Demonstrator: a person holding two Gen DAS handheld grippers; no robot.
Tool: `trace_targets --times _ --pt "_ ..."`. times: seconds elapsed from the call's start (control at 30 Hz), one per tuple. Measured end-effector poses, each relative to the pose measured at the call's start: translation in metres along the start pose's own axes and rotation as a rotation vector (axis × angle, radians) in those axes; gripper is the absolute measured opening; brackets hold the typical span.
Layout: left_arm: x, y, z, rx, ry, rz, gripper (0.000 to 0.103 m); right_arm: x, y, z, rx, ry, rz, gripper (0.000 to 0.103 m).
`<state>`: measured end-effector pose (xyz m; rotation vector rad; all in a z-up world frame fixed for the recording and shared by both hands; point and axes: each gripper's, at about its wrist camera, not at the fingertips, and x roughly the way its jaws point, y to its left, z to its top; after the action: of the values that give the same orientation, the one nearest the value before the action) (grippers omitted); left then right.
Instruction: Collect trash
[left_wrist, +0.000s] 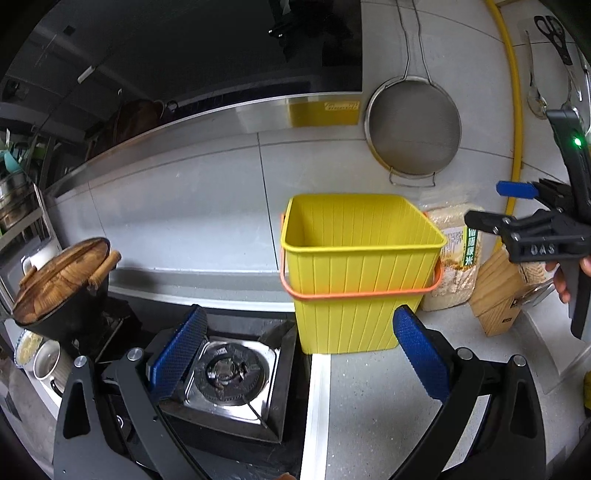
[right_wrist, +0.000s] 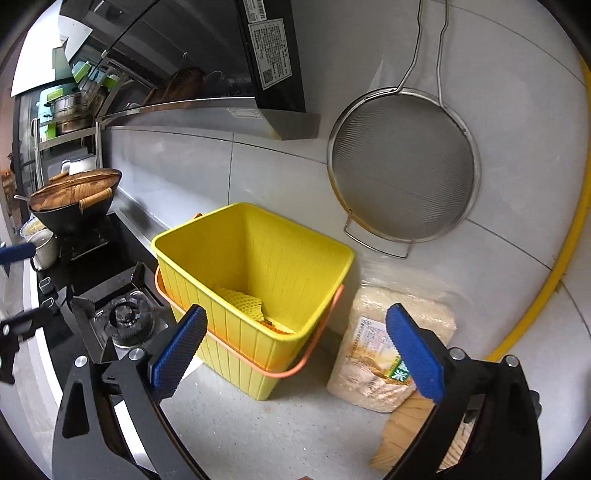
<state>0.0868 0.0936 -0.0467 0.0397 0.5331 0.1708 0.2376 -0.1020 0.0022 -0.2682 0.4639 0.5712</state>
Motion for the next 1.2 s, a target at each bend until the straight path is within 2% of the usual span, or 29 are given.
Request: trace_targets --times 0.33,0.5,0.67,0.9,1.2 --pt "-0.001 -0.008 0.014 0.013 -0.017 0.009 0.099 -0.039 -0.014 -0.014 0.042 -0.036 -0.026 0.095" --pt "-0.001 -0.016 0.020 0.052 -0.020 0.014 0.099 -0.055 -0.020 -0.023 0.106 -0.041 0.034 0.095" --pt "-0.006 -0.020 0.027 0.051 -0.045 0.024 0.099 -0.064 -0.018 -0.034 0.115 -0.042 0.047 0.095" --pt "-0.007 -0.040 0.034 0.145 -0.071 0.073 0.099 -0.070 -0.026 -0.049 0.160 -0.047 0.037 0.095" --pt "-0.009 -0.034 0.041 0.086 -0.087 0.074 0.099 -0.071 -0.034 -0.073 0.267 -0.024 0.049 0.095"
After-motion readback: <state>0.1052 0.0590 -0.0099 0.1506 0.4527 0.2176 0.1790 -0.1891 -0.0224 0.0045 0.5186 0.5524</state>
